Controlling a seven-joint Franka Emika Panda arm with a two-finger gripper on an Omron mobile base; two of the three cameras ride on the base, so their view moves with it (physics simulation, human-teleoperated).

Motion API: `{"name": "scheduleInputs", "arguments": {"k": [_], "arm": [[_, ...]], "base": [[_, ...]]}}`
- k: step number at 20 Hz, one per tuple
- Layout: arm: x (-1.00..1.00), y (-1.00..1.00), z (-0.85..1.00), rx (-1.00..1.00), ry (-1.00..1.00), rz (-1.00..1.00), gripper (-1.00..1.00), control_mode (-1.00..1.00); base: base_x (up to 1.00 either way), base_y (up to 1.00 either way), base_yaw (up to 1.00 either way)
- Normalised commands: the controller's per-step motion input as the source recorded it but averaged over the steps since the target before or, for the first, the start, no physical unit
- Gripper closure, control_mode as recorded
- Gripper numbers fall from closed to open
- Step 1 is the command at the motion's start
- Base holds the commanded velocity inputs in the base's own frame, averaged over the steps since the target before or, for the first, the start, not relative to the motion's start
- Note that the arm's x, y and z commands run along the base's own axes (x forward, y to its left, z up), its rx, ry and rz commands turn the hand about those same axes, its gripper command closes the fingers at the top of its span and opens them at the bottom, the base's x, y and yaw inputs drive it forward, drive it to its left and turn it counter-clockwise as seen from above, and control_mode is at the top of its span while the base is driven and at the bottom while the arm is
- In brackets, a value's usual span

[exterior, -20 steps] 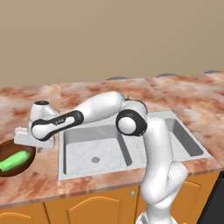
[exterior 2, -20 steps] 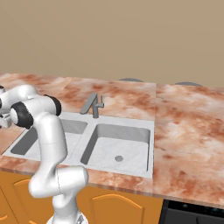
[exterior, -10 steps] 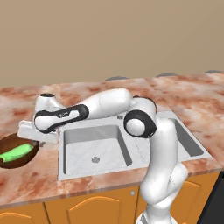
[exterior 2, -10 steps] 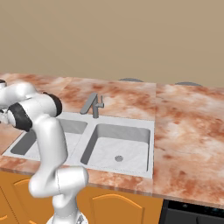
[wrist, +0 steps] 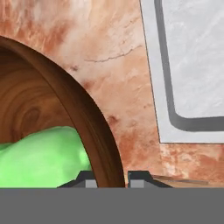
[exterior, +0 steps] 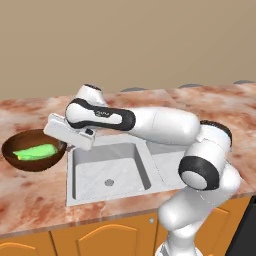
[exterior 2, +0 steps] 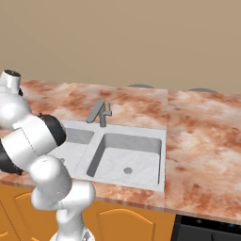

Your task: Pick the corn from the sink and place it in the bowl. Then pick the bowl and place it in the microwave. Then close the microwave door and press the start button.

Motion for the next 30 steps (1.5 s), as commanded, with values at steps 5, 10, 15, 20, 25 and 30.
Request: {"name": "scheduleInputs", "arguments": {"k": [5, 10, 15, 20, 25, 30], "arm": [[-0.54, -0.99, 1.0, 0.02, 0.0, -0.01, 1.0, -1.0], [-0.43, -0.86, 1.0, 0.0, 0.0, 0.0, 1.0, -1.0], [-0.25, -0.77, 0.97, 0.0, 0.0, -0.06, 1.0, -1.0], [-0.2, -0.59, 0.8, 0.0, 0.0, -0.21, 1.0, -1.0], [-0.44, -0.62, 0.55, 0.0, -0.02, -0.16, 1.0, -1.0], [-0.54, -0.6, 0.02, 0.0, 0.0, 0.0, 1.0, -1.0]], "base": [[0.0, 0.0, 0.0], [0.0, 0.0, 0.0], [0.0, 0.0, 0.0], [0.0, 0.0, 0.0], [0.0, 0.0, 0.0], [0.0, 0.0, 0.0]]}}
